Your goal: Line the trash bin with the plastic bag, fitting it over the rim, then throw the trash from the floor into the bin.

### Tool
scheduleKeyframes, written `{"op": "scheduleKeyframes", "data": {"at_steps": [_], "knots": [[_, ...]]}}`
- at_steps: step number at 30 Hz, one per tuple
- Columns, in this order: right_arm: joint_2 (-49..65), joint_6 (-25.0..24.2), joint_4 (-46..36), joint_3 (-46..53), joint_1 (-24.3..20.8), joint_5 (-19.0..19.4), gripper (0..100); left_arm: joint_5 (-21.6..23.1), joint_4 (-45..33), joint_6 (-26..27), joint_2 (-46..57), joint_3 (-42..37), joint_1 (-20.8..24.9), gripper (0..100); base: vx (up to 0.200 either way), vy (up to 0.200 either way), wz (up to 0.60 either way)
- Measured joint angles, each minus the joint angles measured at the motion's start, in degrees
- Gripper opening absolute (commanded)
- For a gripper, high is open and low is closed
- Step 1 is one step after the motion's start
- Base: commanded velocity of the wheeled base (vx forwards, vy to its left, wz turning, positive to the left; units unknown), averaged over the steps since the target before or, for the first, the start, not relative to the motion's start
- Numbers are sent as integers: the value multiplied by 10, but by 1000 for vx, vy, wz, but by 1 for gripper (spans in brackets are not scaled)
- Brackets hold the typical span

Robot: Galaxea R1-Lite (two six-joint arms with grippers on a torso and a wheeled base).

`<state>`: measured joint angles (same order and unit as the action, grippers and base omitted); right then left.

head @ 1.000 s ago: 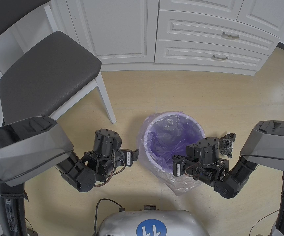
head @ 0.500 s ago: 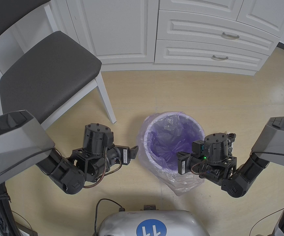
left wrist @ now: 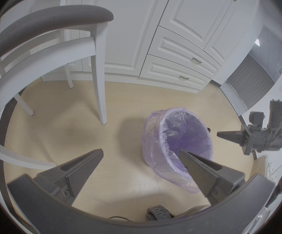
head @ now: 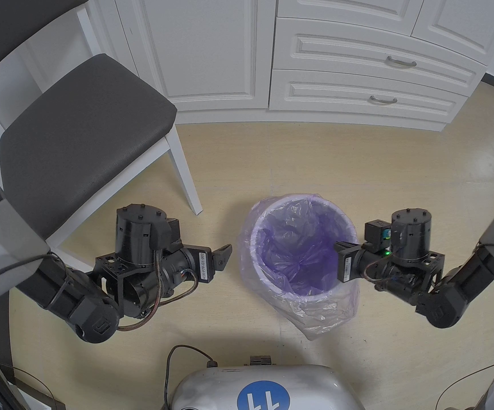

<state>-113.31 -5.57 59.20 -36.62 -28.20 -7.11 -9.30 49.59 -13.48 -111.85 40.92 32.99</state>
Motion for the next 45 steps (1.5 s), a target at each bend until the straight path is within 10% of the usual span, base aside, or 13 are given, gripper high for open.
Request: {"op": "scheduleKeyframes", "data": {"at_steps": [15, 16, 45], "knots": [[155, 67, -273, -1, 137, 1, 0, 20, 135, 64, 85, -125, -3, 100, 0, 0, 0], [157, 67, -275, -5, 147, 1, 100, 20, 139, 71, 94, -131, -4, 100, 0, 0, 0], [-125, 54, -140, -134, 315, 75, 100, 39, 105, 121, 246, -163, -26, 100, 0, 0, 0]]}}
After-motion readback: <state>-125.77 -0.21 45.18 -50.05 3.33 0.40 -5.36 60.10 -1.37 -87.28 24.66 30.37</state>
